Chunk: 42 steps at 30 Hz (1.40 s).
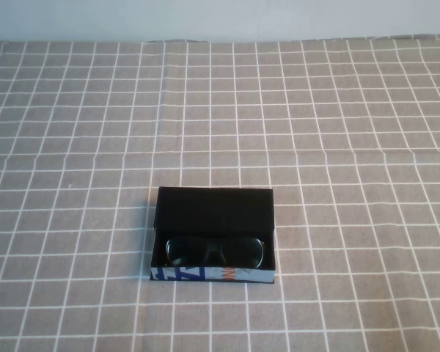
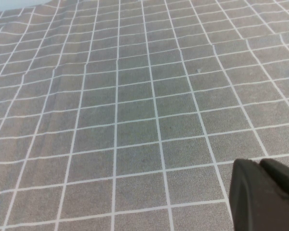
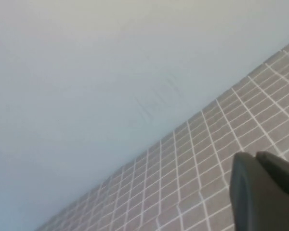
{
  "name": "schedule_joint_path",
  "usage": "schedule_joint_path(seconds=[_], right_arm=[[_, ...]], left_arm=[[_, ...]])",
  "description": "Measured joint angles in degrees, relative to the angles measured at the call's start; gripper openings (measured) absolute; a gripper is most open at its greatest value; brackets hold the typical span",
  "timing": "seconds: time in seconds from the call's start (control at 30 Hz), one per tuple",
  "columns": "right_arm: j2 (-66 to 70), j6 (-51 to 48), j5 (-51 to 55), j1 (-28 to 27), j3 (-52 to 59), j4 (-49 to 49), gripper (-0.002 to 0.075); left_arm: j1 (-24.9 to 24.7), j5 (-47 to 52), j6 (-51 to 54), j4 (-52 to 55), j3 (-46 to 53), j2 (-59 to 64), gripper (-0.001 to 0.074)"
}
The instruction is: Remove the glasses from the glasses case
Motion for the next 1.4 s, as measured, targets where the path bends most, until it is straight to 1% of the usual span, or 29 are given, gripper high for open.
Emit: schedule_joint_path(seconds=[0.07, 0.13, 0.27, 0.47, 0.53, 0.73, 0.9, 1.0, 1.2, 1.3, 1.4], right_arm=[[0.0, 0.0, 1.8, 0.0, 0.0, 2.7, -0.0018], [0.6, 0.0, 6.4, 0.0, -0.7, 4.5, -0.0018], [6.4, 0.0, 17.0, 0.0, -6.9, 4.5, -0.0018], [22.2, -0.1, 36.0, 0.0, -21.3, -2.5, -0.0018], [28.2, -2.0, 41.2, 0.0, -26.1, -5.2, -0.0018], [45.2, -12.4, 48.5, 0.0, -37.3, -7.2, -0.0018], [58.0, -19.3, 49.3, 1.4, -44.8, -6.2, -0.0018], [63.3, -22.0, 48.4, 4.6, -48.7, -6.2, -0.0018], [74.7, -27.1, 47.7, 14.3, -58.4, -7.6, -0.0018], [81.1, -31.2, 50.0, 19.7, -64.7, -10.1, -0.0018], [87.5, -34.7, 54.8, 24.1, -72.0, -12.7, -0.0018]], left_arm=[[0.0, 0.0, 0.0, 0.0, 0.0, 0.0, -0.0004], [0.0, 0.0, 0.0, 0.0, 0.0, 0.0, -0.0004], [0.0, 0.0, 0.0, 0.0, 0.0, 0.0, -0.0004], [0.0, 0.0, 0.0, 0.0, 0.0, 0.0, -0.0005], [0.0, 0.0, 0.0, 0.0, 0.0, 0.0, -0.0004], [0.0, 0.0, 0.0, 0.0, 0.0, 0.0, -0.0004], [0.0, 0.0, 0.0, 0.0, 0.0, 0.0, -0.0004], [0.0, 0.0, 0.0, 0.0, 0.0, 0.0, -0.0005], [0.0, 0.0, 0.0, 0.0, 0.0, 0.0, -0.0004], [0.0, 0.0, 0.0, 0.0, 0.0, 0.0, -0.0004], [0.0, 0.0, 0.0, 0.0, 0.0, 0.0, -0.0004]])
